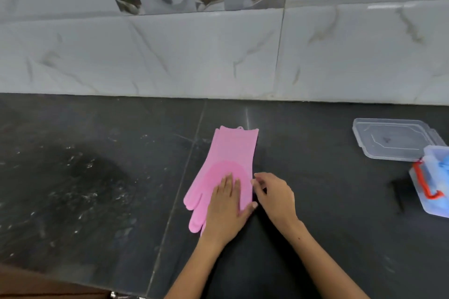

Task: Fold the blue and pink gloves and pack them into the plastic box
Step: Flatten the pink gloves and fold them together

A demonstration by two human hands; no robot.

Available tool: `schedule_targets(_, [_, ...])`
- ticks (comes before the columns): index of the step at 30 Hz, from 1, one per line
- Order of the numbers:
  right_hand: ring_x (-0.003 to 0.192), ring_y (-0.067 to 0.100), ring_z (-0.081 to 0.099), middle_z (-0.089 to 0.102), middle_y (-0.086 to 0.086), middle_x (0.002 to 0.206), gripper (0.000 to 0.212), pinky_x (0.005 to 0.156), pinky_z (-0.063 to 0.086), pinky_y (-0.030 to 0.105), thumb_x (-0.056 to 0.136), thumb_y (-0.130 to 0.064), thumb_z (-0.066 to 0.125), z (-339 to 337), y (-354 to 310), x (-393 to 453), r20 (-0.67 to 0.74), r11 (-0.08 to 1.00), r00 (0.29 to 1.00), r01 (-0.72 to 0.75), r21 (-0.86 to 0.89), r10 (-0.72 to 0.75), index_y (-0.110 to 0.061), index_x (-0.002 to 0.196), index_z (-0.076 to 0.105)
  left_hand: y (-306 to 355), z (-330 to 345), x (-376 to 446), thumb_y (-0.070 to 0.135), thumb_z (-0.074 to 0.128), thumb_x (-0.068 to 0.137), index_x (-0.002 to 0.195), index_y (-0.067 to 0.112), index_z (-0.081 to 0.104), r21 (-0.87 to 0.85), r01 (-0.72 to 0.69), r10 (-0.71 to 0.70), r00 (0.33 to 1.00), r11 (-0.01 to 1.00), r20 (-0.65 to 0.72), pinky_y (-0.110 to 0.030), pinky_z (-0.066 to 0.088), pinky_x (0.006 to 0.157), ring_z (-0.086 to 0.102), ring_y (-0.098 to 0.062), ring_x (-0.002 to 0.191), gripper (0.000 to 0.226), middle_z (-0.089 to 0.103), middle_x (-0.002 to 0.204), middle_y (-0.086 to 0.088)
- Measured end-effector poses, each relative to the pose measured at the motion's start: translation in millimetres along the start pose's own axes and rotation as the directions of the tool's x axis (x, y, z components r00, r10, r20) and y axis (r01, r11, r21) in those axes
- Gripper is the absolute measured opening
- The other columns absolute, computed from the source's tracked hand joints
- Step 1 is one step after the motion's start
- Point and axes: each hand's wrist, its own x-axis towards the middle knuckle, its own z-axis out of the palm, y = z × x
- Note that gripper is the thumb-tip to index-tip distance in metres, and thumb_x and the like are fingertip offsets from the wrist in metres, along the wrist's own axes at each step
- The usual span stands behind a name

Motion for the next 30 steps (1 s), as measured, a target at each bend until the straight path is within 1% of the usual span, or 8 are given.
schedule_targets(4, [0.093, 0.016, 0.062, 0.066, -0.004, 0.108, 0.024, 0.074, 0.051, 0.031, 0.089, -0.014, 0.052, 6, -6, 23, -0.01, 0.998, 1.0, -0.003, -0.066, 0.002, -0.023, 0.106, 0.067, -6, 4, -1, 0.064, 0.039, 0.087, 0.15, 0.015, -0.009, 0.06, -0.041, 0.038, 0.998, 0.997, 0.049, -0.035, -0.006, 0.119, -0.015, -0.018, 0.146, 0.093, -0.016, 0.157, -0.003])
schedule_targets(10, [0.13, 0.015, 0.04, 0.053, -0.006, 0.137, 0.039, 0.081, 0.048, 0.03, 0.085, -0.002, 0.055, -11, 10, 66, 0.32, 0.858, 0.905, 0.387, -0.338, -0.282, -0.027, 0.113, 0.068, -12, -2, -2, 0.04, 0.021, 0.103, 0.151, 0.023, 0.006, -0.012, -0.089, 0.089, 0.996, 0.996, 0.011, -0.027, -0.009, 0.115, -0.007, -0.015, 0.147, 0.054, -0.004, 0.159, 0.006])
schedule_targets(14, [0.122, 0.016, 0.051, 0.061, -0.003, 0.127, 0.022, 0.083, 0.049, 0.03, 0.086, -0.01, 0.06, -18, 4, 82, 0.371, 0.765, 0.827, 0.544, -0.344, -0.421, -0.022, 0.098, 0.074, -8, -15, -3, 0.028, 0.024, 0.104, 0.149, 0.026, 0.024, -0.182, -0.08, 0.077, 0.997, 0.98, -0.028, -0.029, 0.007, 0.12, 0.011, -0.008, 0.146, 0.045, 0.023, 0.157, 0.008])
schedule_targets(17, [0.109, 0.019, 0.061, 0.069, -0.002, 0.112, 0.02, 0.082, 0.052, 0.031, 0.085, -0.007, 0.059, -29, 1, 87, 0.355, 0.739, 0.803, 0.587, -0.331, -0.479, -0.018, 0.091, 0.075, -8, -33, -4, 0.029, 0.029, 0.102, 0.139, 0.029, 0.045, -0.421, 0.008, -0.041, 0.997, 0.907, -0.07, -0.029, 0.029, 0.112, 0.041, -0.008, 0.133, 0.04, 0.051, 0.141, 0.008])
schedule_targets(21, [0.089, 0.022, 0.067, 0.074, -0.003, 0.092, 0.022, 0.068, 0.053, 0.032, 0.077, 0.0, 0.063, -60, 12, 82, 0.262, 0.73, 0.837, 0.546, -0.41, -0.48, -0.017, 0.086, 0.074, 2, -55, 15, 0.038, 0.033, 0.101, 0.126, 0.024, 0.058, -0.447, 0.004, -0.051, 0.994, 0.894, -0.095, -0.034, 0.046, 0.094, 0.061, -0.017, 0.107, 0.039, 0.068, 0.116, 0.001])
schedule_targets(23, [0.08, 0.026, 0.068, 0.074, 0.0, 0.087, 0.022, 0.063, 0.053, 0.033, 0.073, 0.004, 0.065, -81, 28, 72, 0.197, 0.733, 0.867, 0.493, -0.468, -0.457, -0.014, 0.083, 0.075, 20, -58, 35, 0.037, 0.034, 0.102, 0.123, 0.017, 0.061, -0.399, -0.083, 0.036, 0.991, 0.913, -0.126, -0.034, 0.046, 0.094, 0.061, -0.02, 0.107, 0.04, 0.069, 0.115, -0.003])
schedule_targets(26, [0.071, 0.033, 0.066, 0.072, 0.008, 0.079, 0.015, 0.057, 0.053, 0.037, 0.075, 0.001, 0.066, -113, 56, 50, 0.02, 0.775, 0.947, 0.274, -0.569, -0.32, -0.01, 0.081, 0.074, 60, -58, 70, 0.032, 0.035, 0.103, 0.097, 0.01, 0.062, -0.281, -0.247, 0.219, 0.968, 0.927, -0.125, -0.036, 0.045, 0.081, 0.061, -0.031, 0.097, 0.035, 0.068, 0.097, -0.01])
schedule_targets(30, [0.054, 0.031, 0.059, 0.065, 0.01, 0.064, 0.006, 0.047, 0.047, 0.032, 0.073, -0.004, 0.071, -143, 90, 2, -0.126, 0.777, 0.98, 0.041, -0.628, -0.155, -0.008, 0.069, 0.07, 107, -48, 99, 0.025, 0.039, 0.102, 0.118, 0.009, 0.062, -0.015, -0.576, 0.575, 0.818, 0.818, -0.015, -0.039, 0.041, 0.095, 0.055, -0.027, 0.115, 0.033, 0.062, 0.126, -0.008])
